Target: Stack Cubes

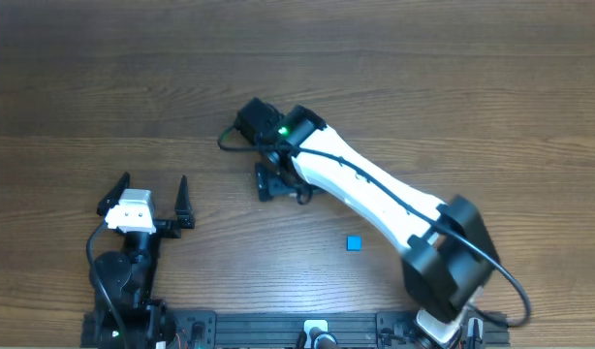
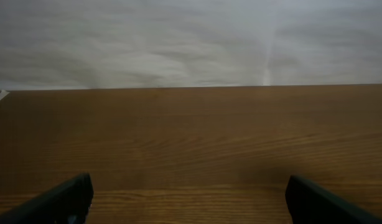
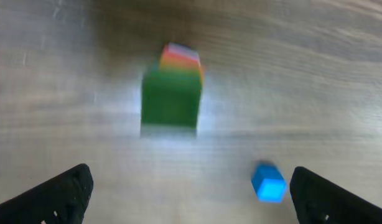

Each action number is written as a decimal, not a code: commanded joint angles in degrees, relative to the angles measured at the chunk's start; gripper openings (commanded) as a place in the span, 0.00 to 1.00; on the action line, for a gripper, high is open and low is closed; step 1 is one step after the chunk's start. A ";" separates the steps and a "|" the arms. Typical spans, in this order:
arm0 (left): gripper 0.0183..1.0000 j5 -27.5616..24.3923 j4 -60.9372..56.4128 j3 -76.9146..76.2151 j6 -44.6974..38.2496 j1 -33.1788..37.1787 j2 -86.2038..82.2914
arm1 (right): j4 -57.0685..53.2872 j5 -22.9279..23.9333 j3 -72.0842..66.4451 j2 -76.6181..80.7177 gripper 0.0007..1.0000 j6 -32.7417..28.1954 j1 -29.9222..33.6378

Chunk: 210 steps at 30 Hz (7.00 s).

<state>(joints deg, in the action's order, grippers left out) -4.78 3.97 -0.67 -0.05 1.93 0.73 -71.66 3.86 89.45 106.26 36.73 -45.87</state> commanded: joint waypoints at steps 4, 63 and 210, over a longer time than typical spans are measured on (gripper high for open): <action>1.00 -0.96 -0.04 0.33 -1.01 -0.22 -0.39 | -3.80 2.03 -4.26 -14.53 0.99 -2.93 -4.85; 1.00 -0.96 -0.04 0.33 -1.01 -0.22 -0.39 | 31.69 3.52 -53.27 -25.73 0.51 7.32 1.68; 1.00 -0.96 -0.04 0.33 -1.01 -0.22 -0.39 | 1.79 0.52 6.38 5.46 0.41 4.81 0.94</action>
<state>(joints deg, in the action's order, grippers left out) -5.21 3.95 -0.67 -0.05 1.93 0.69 -70.04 4.38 94.94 110.87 41.12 -44.58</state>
